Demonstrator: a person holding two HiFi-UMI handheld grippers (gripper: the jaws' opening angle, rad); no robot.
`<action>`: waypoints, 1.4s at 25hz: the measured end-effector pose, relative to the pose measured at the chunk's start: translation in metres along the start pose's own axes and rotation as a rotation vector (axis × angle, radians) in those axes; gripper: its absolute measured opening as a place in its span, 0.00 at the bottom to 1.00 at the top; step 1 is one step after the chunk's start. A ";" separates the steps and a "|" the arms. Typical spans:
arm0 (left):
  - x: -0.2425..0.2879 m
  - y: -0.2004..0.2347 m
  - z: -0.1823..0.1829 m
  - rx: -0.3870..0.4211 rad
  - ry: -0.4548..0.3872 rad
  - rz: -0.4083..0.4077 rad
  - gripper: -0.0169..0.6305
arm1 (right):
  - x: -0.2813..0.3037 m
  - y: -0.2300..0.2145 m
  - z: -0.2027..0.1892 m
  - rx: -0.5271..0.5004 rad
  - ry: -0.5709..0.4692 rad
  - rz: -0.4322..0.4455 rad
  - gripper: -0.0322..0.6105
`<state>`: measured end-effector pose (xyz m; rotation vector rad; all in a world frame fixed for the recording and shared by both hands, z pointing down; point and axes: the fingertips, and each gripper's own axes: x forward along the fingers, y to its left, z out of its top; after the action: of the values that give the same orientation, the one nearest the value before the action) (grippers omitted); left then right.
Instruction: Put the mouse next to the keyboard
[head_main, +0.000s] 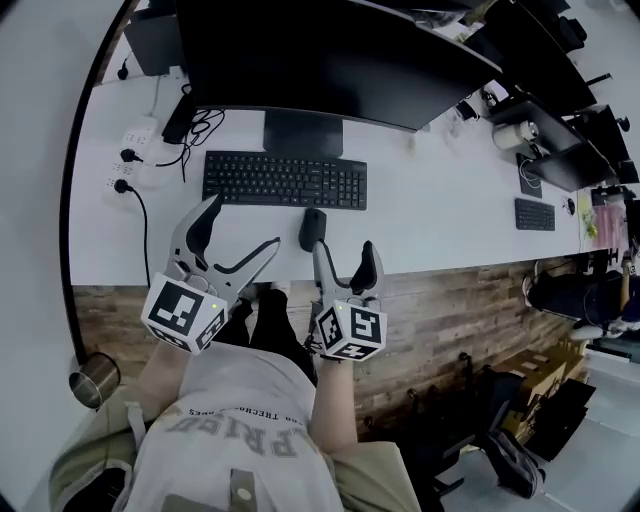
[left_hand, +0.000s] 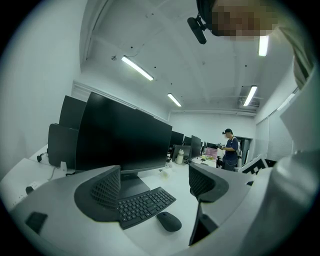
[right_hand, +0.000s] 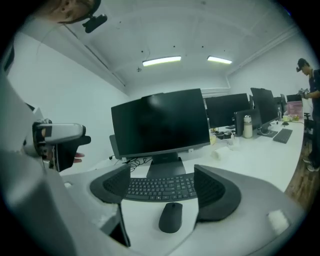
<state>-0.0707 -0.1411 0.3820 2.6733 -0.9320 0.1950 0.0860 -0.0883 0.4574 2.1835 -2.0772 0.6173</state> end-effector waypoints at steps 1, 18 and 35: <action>0.002 0.001 -0.001 0.002 0.005 0.009 0.66 | 0.009 -0.002 -0.009 0.002 0.025 0.006 0.65; 0.013 0.015 -0.029 -0.033 0.073 0.161 0.66 | 0.098 -0.032 -0.170 0.003 0.475 -0.003 0.65; 0.019 0.019 -0.042 -0.040 0.103 0.165 0.66 | 0.101 -0.044 -0.198 -0.048 0.559 -0.078 0.53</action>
<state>-0.0689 -0.1528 0.4301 2.5242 -1.1110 0.3426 0.0815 -0.1173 0.6825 1.7795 -1.6858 1.0138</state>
